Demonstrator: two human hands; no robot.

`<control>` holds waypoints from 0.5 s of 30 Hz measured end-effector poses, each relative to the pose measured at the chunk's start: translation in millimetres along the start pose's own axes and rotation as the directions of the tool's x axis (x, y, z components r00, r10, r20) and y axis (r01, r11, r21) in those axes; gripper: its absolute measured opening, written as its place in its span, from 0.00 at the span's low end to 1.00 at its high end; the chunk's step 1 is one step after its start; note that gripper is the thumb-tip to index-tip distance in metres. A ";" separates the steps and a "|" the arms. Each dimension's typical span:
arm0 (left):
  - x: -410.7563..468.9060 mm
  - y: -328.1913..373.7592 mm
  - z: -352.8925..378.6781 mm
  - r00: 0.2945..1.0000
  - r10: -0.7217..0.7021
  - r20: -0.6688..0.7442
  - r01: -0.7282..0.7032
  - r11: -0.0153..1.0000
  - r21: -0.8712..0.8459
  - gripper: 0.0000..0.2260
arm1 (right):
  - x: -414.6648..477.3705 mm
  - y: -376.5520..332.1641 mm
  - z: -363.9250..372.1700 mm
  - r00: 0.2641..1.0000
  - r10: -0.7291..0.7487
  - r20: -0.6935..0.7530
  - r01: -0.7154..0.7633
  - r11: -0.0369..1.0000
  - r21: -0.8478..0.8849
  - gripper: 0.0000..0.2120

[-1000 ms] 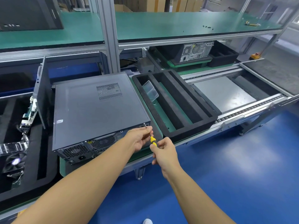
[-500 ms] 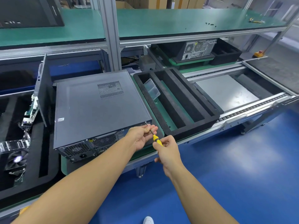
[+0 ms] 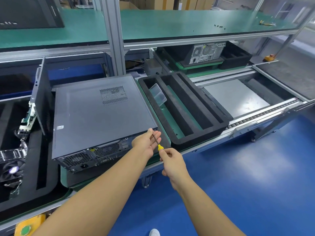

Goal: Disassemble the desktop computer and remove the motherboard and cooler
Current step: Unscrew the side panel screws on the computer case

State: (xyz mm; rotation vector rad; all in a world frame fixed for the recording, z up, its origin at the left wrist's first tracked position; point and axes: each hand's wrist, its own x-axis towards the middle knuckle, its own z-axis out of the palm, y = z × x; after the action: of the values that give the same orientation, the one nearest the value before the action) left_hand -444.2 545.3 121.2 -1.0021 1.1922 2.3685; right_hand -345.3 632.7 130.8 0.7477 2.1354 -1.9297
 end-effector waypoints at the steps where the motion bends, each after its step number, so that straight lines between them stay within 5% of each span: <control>1: -0.2 -1.0 -0.5 1.000 0.012 -0.005 -0.012 1.000 -0.003 0.07 | 0.1 1.2 -0.6 1.000 -0.013 -0.006 0.013 1.000 0.000 0.08; 15: -1.5 -7.0 -4.6 0.992 0.021 0.124 -0.015 0.999 -0.048 0.08 | 2.8 5.4 -5.0 0.995 -0.103 -0.015 0.103 0.994 -0.037 0.01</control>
State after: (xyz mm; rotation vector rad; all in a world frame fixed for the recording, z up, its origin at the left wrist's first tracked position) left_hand -437.3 545.9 116.3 -0.8465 1.1092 2.4441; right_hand -344.1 638.5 125.5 0.6625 2.2545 -1.9351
